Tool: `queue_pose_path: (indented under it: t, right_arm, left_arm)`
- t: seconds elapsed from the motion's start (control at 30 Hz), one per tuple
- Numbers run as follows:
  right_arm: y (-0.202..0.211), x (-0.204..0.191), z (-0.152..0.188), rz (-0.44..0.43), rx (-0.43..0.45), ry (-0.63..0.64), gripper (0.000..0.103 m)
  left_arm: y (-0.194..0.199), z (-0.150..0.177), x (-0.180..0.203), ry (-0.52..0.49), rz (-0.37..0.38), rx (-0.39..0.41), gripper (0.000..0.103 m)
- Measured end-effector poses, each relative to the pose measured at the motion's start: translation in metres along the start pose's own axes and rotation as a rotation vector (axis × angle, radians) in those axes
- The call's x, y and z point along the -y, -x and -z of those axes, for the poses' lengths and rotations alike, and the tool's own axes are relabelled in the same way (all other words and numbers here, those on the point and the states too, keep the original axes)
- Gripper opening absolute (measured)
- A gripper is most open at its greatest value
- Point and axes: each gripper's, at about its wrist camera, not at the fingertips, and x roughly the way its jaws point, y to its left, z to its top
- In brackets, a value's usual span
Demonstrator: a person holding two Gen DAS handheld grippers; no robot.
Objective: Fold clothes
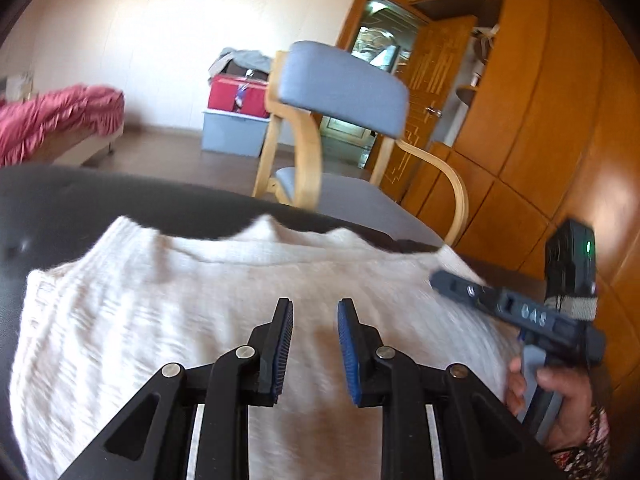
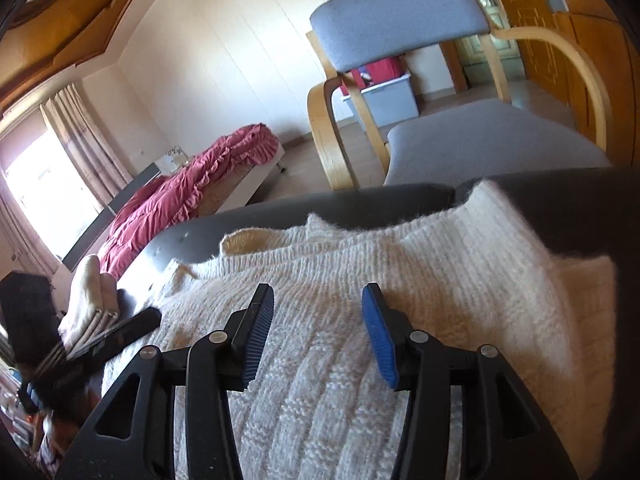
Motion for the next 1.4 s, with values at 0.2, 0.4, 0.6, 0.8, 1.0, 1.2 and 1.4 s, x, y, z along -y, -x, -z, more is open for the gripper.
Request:
queue_pose_path:
  t: [0.2,0.4,0.6,0.8,1.0,1.2,1.4]
  right_arm:
    - [0.053,0.020,-0.002,0.149,0.085,-0.056,0.060]
    - [0.104,0.073,0.009,0.263,0.026,-0.200,0.068]
    - [0.116,0.092,0.029,0.140,-0.052,-0.259,0.068]
    - [0.098,0.083,0.042,0.072,-0.125,-0.214,0.068]
    - [0.087,0.071,0.045,0.102,-0.109,-0.147,0.055]
    - [0.080,0.080,0.047,0.006,-0.102,-0.242,0.031]
    - [0.087,0.081,0.041,-0.080,-0.090,-0.319,0.025]
  left_arm:
    - [-0.029,0.002,0.007,-0.034,-0.057,-0.103,0.026]
    - [-0.034,0.002,0.009,-0.041,-0.055,-0.104,0.027]
    - [-0.033,0.002,0.010,-0.036,-0.050,-0.101,0.027]
    - [-0.032,0.003,0.008,-0.032,-0.041,-0.103,0.027]
    - [-0.031,0.003,0.008,-0.038,-0.046,-0.103,0.027]
    - [-0.013,0.004,0.003,0.016,-0.024,-0.068,0.027]
    - [0.001,0.015,0.008,0.026,-0.008,-0.080,0.027]
